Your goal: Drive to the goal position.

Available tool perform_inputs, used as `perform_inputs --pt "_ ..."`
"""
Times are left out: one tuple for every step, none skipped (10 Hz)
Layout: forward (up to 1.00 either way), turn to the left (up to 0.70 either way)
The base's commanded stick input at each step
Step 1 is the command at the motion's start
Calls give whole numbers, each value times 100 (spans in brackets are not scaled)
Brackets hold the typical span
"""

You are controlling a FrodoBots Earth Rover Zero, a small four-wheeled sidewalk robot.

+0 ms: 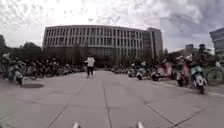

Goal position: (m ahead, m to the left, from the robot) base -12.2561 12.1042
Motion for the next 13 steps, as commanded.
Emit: perform_inputs --pt "70 0" --pt "70 0" --pt "70 1" --pt "70 1" --pt "70 2" --pt "70 12" --pt "70 14" --pt "70 14" --pt "70 14" --pt "70 14" --pt "70 14" --pt "70 2" --pt "70 0"
